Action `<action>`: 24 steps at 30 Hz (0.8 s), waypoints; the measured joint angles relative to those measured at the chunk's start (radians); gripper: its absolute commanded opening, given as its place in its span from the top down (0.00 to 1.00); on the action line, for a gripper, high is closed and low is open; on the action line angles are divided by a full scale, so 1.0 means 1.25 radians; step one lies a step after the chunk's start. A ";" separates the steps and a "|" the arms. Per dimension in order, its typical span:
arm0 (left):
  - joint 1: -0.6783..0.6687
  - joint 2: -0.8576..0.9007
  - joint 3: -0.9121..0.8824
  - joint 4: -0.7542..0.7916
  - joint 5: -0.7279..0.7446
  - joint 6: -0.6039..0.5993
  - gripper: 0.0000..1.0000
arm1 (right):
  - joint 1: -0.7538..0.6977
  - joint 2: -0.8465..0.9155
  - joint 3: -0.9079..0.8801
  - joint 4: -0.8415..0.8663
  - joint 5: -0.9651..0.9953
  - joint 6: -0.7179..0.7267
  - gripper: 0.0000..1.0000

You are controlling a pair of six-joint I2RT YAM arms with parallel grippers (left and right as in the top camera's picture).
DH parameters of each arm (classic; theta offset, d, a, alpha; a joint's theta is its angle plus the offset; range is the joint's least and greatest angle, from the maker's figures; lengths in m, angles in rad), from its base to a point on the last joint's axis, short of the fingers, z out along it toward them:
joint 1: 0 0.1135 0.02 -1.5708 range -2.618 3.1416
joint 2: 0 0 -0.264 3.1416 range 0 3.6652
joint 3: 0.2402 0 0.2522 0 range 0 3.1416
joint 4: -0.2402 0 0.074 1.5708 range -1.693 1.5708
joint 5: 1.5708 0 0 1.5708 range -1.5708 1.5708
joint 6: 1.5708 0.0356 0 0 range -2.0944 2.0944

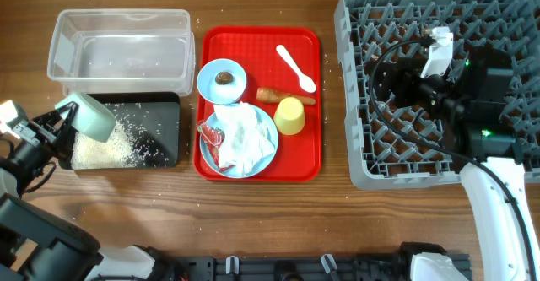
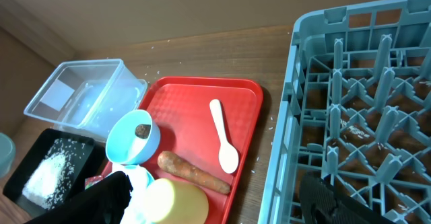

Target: Sort waste into correct bins and load items into the dishwasher rack

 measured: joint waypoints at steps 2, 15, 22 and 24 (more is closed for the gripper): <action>-0.009 0.000 -0.001 0.038 0.000 -0.006 0.96 | 0.000 0.000 0.000 0.000 0.000 0.000 0.17; -1.087 0.004 0.296 0.443 -1.074 0.028 0.96 | 0.000 0.001 0.000 -0.027 -0.002 0.008 0.17; -1.272 0.342 0.293 0.606 -1.426 0.272 0.96 | 0.000 0.002 0.000 -0.055 -0.002 0.009 0.17; -1.259 0.360 0.293 0.608 -1.455 0.276 0.86 | 0.000 0.002 0.000 -0.056 -0.002 0.009 0.17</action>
